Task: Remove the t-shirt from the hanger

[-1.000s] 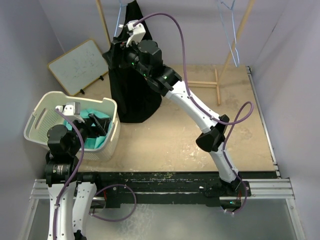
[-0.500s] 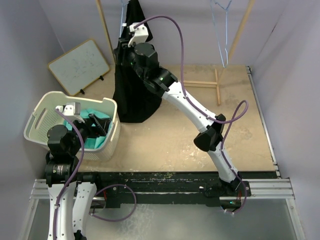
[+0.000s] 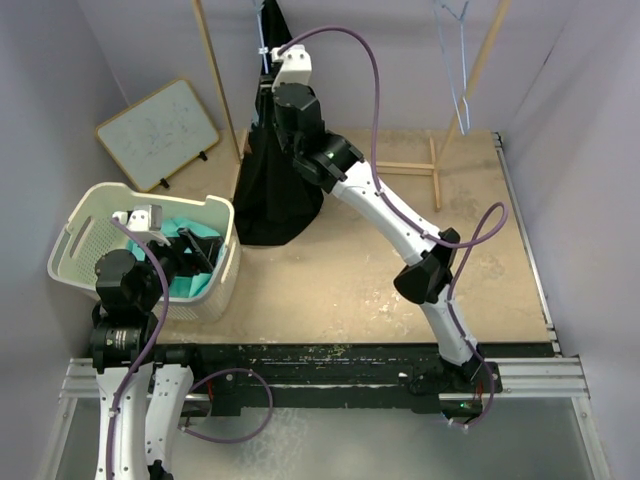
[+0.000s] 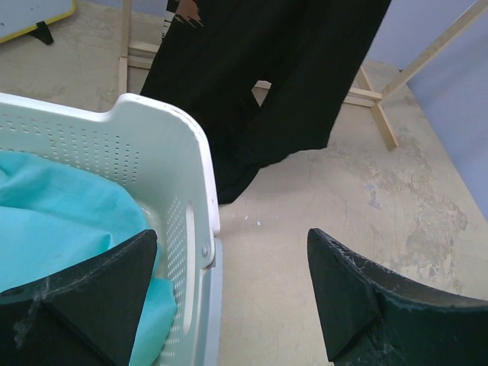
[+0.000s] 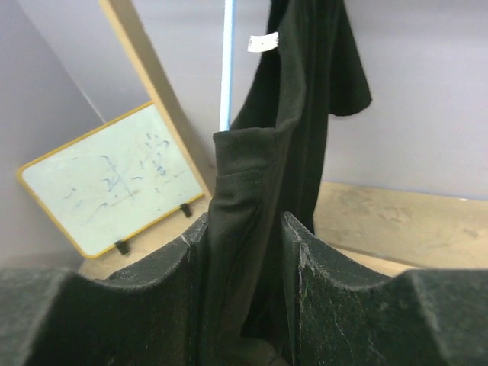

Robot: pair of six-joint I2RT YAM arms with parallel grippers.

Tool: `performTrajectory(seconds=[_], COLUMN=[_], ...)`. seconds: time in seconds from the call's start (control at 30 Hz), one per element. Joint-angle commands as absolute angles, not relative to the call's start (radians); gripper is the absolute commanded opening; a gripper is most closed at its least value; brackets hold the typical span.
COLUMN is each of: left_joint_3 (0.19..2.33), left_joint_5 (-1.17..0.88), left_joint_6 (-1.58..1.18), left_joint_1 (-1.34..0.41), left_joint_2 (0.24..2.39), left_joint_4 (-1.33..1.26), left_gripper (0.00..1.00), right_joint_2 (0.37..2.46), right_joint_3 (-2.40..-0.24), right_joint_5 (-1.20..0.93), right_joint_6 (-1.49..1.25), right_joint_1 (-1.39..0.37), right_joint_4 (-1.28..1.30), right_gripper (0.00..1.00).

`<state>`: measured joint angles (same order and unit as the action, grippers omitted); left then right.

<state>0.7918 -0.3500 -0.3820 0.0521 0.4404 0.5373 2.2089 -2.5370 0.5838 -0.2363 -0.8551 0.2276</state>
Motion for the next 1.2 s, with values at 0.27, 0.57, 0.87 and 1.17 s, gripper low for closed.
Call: performTrajectory(seconds=[0.27, 0.57, 0.87, 1.17], left_joint_3=[0.79, 0.787, 0.787, 0.786], left_joint_5=[-0.37, -0.384, -0.383, -0.414], left_joint_6=[-0.38, -0.379, -0.379, -0.376], left_joint_1=[0.051, 0.051, 0.051, 0.052], left_joint_2=[0.436, 0.436, 0.437, 0.441], left_joint_4=[0.48, 0.471, 0.471, 0.453], left_gripper=[0.82, 0.83, 0.83, 0.85], right_joint_2=[2.102, 1.967, 1.831, 1.656], right_joint_3=[-2.468, -2.336, -2.27, -2.102], right_joint_5=[0.723, 0.706, 0.698, 0.663], right_joint_6=[-0.179, -0.089, -0.043, -0.079], right_joint_1=[-0.801, -0.797, -0.795, -0.795], right_joint_4=[0.161, -0.021, -0.06, -0.016], right_gripper=[0.0, 0.0, 0.0, 0.0])
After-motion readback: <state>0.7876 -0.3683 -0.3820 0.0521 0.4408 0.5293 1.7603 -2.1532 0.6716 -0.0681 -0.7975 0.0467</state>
